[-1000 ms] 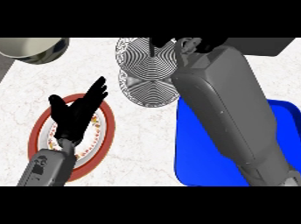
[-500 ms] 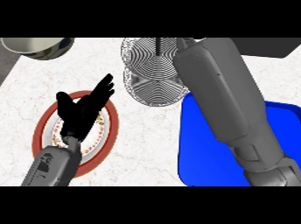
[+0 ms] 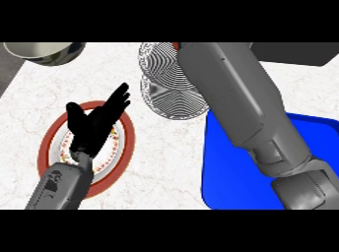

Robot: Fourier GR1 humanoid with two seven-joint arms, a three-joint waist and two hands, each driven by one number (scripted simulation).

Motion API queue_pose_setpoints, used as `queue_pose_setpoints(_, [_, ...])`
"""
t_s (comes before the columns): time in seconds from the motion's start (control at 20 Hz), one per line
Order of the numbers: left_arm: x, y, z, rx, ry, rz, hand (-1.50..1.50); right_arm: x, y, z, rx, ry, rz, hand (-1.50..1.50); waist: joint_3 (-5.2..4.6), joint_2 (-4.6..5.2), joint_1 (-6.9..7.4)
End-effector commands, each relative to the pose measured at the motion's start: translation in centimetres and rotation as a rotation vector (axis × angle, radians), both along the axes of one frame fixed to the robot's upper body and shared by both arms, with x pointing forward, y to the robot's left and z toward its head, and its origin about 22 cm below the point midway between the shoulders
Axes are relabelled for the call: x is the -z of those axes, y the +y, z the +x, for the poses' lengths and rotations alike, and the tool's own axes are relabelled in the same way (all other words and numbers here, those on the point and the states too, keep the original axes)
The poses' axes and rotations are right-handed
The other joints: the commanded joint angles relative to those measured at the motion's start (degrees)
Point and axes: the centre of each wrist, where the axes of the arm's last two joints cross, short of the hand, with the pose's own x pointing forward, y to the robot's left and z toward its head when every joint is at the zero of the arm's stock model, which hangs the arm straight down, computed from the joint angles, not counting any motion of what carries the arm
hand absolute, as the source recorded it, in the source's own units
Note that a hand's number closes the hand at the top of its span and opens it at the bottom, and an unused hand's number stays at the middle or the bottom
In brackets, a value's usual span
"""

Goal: Pick the pear from the tray and place it in the tiered basket

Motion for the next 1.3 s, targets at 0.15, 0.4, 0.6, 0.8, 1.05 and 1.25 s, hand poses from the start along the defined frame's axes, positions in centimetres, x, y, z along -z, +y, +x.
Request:
queue_pose_setpoints(0.15, [0.3,0.5,0.0,-0.040,0.021,-0.004,0.00,-1.0,1.2,0.9,0.147,-0.148,0.117,-1.50,-0.01,-0.82,-2.50])
queue_pose_setpoints(0.4, [1.6,1.3,-0.6,-0.090,0.032,0.014,0.00,-0.5,0.9,0.9,0.231,-0.106,0.251,-1.50,0.03,-1.97,-5.27])
queue_pose_setpoints(0.6, [1.1,3.1,-0.9,-0.131,0.049,-0.005,0.00,1.8,-0.8,0.1,0.230,-0.030,0.201,-1.50,0.14,-2.93,-8.31])
queue_pose_setpoints(0.8, [2.3,5.5,-2.4,-0.183,0.069,0.018,0.00,1.3,-1.1,-2.6,0.134,0.007,0.178,-1.50,0.19,-3.91,-9.92])
queue_pose_setpoints(1.05, [3.0,6.5,-3.8,-0.210,0.088,-0.007,0.00,2.3,-3.8,-5.2,0.055,0.075,0.155,-1.50,0.28,-4.57,-12.00])
queue_pose_setpoints(1.25, [3.3,6.0,-4.3,-0.240,0.092,-0.002,0.00,2.7,-5.1,-8.5,-0.013,0.081,0.154,-1.50,0.29,-4.77,-12.96])
